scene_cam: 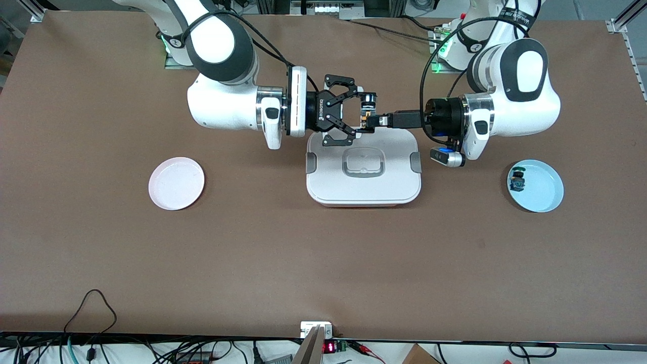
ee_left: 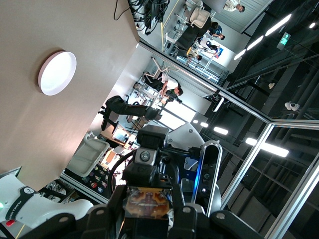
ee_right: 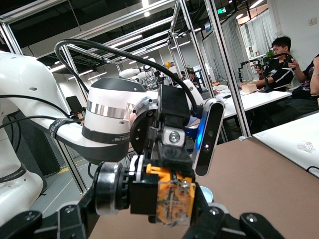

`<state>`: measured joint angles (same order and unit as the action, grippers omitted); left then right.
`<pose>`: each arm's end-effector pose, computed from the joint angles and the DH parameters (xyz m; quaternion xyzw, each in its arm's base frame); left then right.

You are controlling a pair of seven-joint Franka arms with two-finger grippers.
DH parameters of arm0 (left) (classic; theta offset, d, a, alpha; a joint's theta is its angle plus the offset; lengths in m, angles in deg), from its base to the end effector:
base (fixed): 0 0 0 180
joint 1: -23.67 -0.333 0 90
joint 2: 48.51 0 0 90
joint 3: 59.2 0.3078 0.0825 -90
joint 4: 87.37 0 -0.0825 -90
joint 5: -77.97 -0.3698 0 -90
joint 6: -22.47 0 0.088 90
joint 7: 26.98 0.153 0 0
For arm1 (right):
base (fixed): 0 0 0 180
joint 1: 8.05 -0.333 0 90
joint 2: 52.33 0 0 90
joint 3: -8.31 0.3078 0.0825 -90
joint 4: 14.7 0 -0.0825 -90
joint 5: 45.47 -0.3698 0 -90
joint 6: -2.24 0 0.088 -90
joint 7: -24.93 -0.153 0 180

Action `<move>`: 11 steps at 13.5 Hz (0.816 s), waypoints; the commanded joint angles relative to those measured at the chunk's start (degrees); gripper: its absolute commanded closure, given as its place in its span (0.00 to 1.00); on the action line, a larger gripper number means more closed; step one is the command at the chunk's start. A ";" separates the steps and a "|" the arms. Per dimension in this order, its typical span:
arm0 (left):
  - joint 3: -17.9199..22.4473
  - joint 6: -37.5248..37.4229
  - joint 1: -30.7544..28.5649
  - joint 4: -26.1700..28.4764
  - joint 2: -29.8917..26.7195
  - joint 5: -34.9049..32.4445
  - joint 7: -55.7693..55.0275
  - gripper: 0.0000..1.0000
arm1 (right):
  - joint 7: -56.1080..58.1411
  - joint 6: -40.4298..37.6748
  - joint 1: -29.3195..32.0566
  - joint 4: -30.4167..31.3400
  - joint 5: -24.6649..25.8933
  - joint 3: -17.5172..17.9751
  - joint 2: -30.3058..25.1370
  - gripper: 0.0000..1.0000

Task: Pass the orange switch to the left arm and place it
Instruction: 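Close the left gripper on the switch and open the right gripper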

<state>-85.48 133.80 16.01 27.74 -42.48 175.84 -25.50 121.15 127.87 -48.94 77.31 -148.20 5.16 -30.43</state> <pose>0.5341 -0.2878 0.4630 0.6861 0.2126 -0.1622 0.6766 0.5191 0.4989 0.4619 -0.6009 -0.4278 -0.3863 0.5538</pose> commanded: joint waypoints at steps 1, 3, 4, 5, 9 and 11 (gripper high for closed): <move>-0.44 -1.56 -0.43 -0.58 -0.05 0.39 0.62 1.00 | 1.08 0.58 -1.13 -0.52 -1.08 -0.46 0.69 0.99; -0.26 -1.65 -0.43 -0.58 -0.05 0.30 0.54 1.00 | 0.91 0.58 -1.13 -0.52 -1.08 -0.46 0.69 0.87; -0.26 -1.65 -0.43 -0.58 -0.22 -0.48 0.62 1.00 | 0.38 0.49 -1.13 -0.43 -1.60 -0.46 0.69 0.24; -0.35 -1.56 -0.43 -0.67 -0.31 -2.23 0.62 1.00 | 0.29 0.67 -1.13 -0.34 -2.13 -0.54 0.69 0.00; 0.09 -6.73 -3.14 -0.67 -0.23 -5.58 0.62 1.00 | 0.11 0.49 -1.13 -0.34 -3.36 -0.90 0.60 0.00; 0.00 -10.59 -7.35 -1.55 -0.05 -13.90 0.54 1.00 | 0.11 0.23 -1.13 -0.25 -3.36 -0.98 0.60 0.00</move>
<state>-85.33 128.03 12.75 27.30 -42.52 167.95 -25.38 121.15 127.88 -49.41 77.48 -150.11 5.12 -30.14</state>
